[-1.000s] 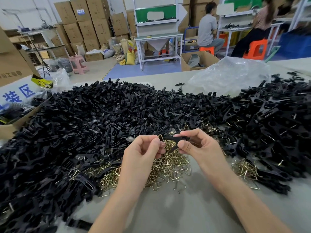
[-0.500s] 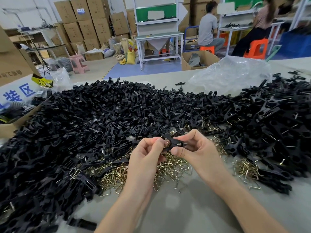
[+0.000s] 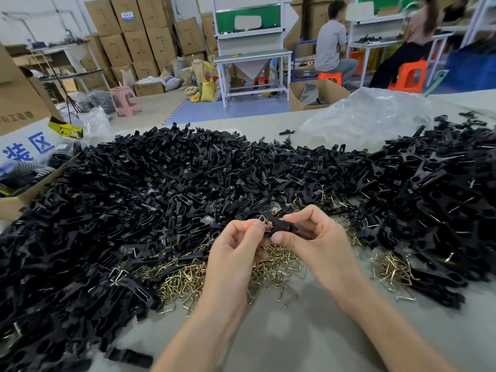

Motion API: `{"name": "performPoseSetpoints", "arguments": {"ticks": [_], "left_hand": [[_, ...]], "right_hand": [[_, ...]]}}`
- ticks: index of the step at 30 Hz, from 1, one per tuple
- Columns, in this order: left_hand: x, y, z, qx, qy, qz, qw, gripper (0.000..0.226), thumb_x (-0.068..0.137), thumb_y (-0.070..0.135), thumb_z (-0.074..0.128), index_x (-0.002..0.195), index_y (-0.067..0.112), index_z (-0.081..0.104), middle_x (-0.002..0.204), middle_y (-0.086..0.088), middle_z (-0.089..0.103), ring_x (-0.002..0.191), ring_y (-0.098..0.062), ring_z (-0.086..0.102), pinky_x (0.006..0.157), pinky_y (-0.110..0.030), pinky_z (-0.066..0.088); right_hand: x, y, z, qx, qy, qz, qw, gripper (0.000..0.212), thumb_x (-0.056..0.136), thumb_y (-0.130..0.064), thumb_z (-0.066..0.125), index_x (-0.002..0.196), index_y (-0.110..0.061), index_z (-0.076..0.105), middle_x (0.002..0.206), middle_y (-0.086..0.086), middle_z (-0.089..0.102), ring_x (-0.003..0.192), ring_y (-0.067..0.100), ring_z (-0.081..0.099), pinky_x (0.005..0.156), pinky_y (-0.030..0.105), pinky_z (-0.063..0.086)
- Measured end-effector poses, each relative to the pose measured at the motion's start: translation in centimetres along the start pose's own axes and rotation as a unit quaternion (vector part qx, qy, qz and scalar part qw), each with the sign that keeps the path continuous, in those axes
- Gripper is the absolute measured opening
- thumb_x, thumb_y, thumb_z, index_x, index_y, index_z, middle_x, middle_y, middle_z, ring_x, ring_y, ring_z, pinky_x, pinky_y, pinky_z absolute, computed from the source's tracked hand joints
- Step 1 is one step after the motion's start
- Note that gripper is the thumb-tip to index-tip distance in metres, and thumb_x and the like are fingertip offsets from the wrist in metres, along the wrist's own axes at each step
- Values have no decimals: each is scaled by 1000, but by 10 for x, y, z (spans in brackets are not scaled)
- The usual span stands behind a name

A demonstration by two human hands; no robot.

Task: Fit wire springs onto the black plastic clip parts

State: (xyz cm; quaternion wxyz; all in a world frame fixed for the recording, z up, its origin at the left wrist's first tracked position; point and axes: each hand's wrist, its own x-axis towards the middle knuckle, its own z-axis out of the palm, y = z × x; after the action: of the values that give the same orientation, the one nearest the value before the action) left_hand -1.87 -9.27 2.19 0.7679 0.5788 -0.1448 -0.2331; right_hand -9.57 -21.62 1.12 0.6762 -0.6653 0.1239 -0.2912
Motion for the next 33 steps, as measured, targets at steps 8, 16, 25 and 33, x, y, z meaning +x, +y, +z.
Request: {"name": "performPoseSetpoints", "arguments": {"ticks": [8, 16, 25, 33], "left_hand": [[3, 14, -9, -37, -110, -82, 990, 13, 75, 27, 72, 77, 18, 62, 85, -2, 69, 73, -13, 63, 66, -26, 54], [-2, 10, -6, -169, -151, -132, 965, 12, 85, 22, 73, 89, 19, 63, 102, -4, 68, 84, -14, 67, 71, -28, 54], [-5, 7, -2, -245, -130, -168, 946, 3, 82, 19, 72, 83, 18, 75, 96, -7, 71, 78, -15, 67, 70, -30, 50], [-3, 12, -4, -252, -100, -171, 947, 10, 83, 23, 70, 88, 16, 73, 95, -6, 69, 75, -15, 62, 73, -31, 46]], "right_hand": [[-1, -1, -2, -29, -1, -13, 999, 30, 69, -37, 84, 95, -33, 70, 96, -5, 78, 90, 11, 73, 79, 19, 54], [-1, -1, -3, -39, 18, -20, 999, 30, 70, -40, 83, 97, -34, 72, 88, -2, 75, 80, 8, 69, 74, 18, 53], [-2, -1, -1, -38, 32, -25, 998, 27, 78, -20, 85, 93, -38, 71, 85, -3, 76, 78, 6, 69, 72, 16, 53], [-3, -5, 0, -31, 31, -27, 999, 26, 76, -20, 85, 91, -36, 72, 85, -1, 76, 76, 5, 69, 71, 15, 52]]}}
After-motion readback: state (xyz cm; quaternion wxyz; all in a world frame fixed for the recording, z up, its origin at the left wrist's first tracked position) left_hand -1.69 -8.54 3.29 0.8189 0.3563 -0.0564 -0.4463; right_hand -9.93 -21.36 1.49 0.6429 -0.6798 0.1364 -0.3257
